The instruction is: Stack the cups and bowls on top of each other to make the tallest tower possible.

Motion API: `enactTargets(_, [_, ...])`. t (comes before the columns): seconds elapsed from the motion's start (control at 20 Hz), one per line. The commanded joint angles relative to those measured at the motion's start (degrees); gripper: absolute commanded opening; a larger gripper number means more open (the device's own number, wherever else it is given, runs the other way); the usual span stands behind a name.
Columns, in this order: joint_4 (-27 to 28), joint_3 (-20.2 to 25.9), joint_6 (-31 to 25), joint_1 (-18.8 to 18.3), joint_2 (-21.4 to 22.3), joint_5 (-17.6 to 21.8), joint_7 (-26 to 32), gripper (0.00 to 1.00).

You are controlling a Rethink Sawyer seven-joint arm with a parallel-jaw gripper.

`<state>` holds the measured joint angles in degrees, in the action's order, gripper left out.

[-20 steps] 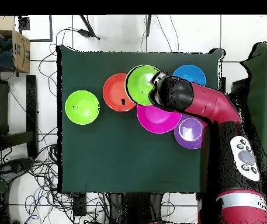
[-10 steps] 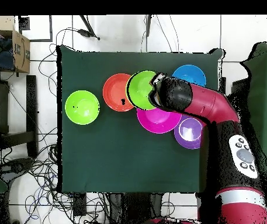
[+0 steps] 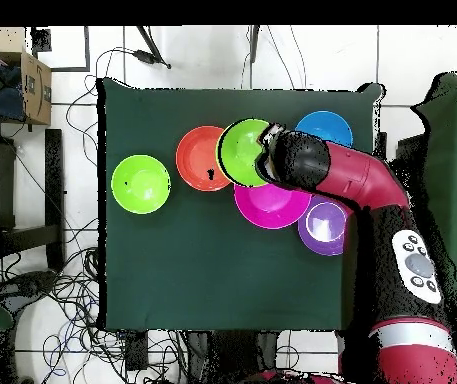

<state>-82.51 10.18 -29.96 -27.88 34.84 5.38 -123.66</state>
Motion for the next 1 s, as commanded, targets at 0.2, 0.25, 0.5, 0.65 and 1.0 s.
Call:
enactTargets(0.2, [6.5,0.6,-4.4,2.2,-2.5,-0.5,-3.1,1.00])
enactTargets(0.25, [7.1,0.6,-4.8,2.2,-2.8,-0.6,-3.1,1.00])
enactTargets(0.5, [9.6,0.6,-6.5,2.7,-3.7,-1.2,-3.2,1.00])
enactTargets(0.65, [10.0,0.3,-6.9,3.1,-3.8,-1.5,-3.3,1.00])
enactTargets(1.0, [9.3,-0.1,-6.3,3.5,-3.8,-1.8,-3.5,1.00])
